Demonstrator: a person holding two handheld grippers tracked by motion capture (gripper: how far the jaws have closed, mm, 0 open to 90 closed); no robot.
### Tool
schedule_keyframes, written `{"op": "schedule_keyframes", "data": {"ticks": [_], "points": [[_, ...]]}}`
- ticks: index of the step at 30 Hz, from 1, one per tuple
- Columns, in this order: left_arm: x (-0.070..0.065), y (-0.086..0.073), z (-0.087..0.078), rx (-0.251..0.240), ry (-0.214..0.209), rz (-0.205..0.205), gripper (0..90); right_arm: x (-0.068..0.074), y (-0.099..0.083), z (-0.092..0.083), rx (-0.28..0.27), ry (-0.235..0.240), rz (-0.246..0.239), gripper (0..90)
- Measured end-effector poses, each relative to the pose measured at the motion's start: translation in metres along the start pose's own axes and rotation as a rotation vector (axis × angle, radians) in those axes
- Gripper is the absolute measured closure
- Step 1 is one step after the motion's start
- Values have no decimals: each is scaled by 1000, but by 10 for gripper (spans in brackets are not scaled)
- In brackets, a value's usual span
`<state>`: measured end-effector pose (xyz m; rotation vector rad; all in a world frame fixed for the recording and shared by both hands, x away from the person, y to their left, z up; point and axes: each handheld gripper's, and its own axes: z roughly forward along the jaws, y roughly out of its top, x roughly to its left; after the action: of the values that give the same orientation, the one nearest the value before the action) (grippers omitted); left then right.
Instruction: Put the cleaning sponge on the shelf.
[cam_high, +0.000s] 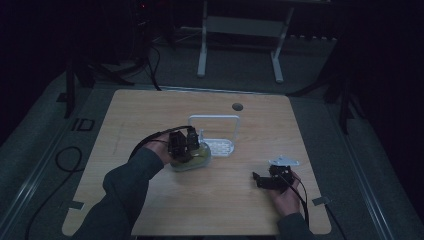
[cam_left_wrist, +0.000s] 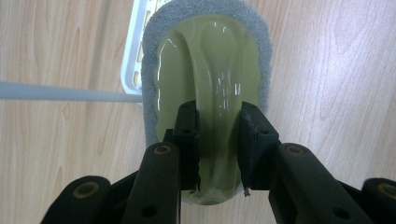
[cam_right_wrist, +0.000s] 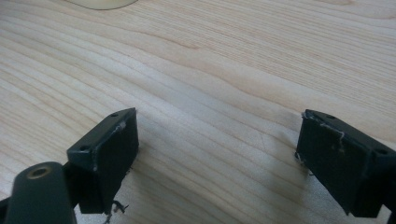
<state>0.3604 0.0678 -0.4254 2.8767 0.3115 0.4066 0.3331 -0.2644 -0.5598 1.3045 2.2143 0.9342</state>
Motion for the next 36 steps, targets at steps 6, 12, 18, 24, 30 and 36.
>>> {"op": "schedule_keyframes", "data": {"ticks": [6,12,18,24,30,36], "points": [[-1,5,-1,-15,11,24,717,0,0,0,0,0,0,125],[-2,9,-1,-26,17,43,717,0,0,0,0,0,0,125],[-2,12,0,-31,21,45,717,0,0,0,0,0,0,125],[-2,14,1,-36,24,54,716,0,0,0,0,0,0,125],[-2,18,1,-48,22,61,716,0,0,0,-1,0,-1,125],[-1,22,3,-50,17,63,716,0,0,0,-1,0,-1,125]]}}
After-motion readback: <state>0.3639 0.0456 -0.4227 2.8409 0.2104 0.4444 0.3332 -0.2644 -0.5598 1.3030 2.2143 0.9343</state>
